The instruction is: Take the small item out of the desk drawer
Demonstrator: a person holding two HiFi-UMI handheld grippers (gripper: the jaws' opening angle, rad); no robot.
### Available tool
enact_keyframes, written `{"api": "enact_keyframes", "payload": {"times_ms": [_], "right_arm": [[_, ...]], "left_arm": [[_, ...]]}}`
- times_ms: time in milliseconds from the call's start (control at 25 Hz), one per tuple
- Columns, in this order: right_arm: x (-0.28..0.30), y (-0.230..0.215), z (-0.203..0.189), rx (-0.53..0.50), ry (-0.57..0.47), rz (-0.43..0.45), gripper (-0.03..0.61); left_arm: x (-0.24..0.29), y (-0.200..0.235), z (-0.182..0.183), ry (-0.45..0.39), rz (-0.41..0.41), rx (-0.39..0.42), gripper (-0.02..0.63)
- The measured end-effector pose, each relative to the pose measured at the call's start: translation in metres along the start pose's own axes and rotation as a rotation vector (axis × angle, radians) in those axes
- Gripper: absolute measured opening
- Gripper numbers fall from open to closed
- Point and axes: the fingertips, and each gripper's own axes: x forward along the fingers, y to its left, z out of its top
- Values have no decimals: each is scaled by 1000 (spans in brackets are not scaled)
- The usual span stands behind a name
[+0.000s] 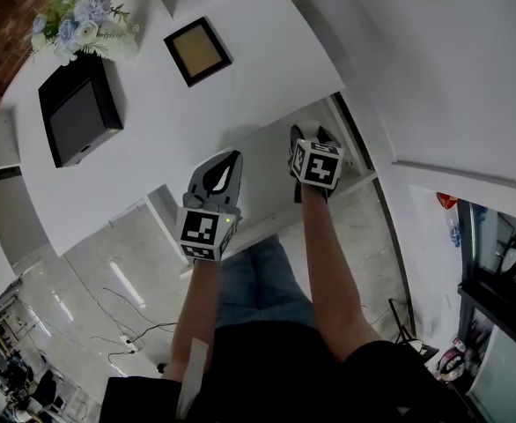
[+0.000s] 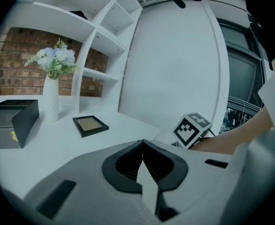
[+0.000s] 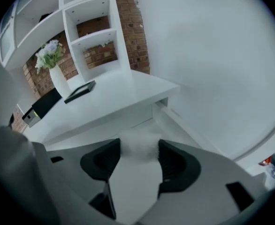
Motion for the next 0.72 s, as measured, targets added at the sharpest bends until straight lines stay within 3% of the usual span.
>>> {"api": "enact_keyframes", "payload": {"times_ms": [160,320,520,720], "right_arm": [[-54,0,34,42,-159,42,250],[-122,6,85,40,-405,136,250],[-214,20,140,-9,-663,210,252],[-275,25,166,-77,-849,209,252]], "left_arm": [[-12,3,26,-49,21,20,9],[-29,11,63,-117,48,48,9],[-55,11,117,-213,75,103,9],[-73,9,157,-283,97,143,9]]}}
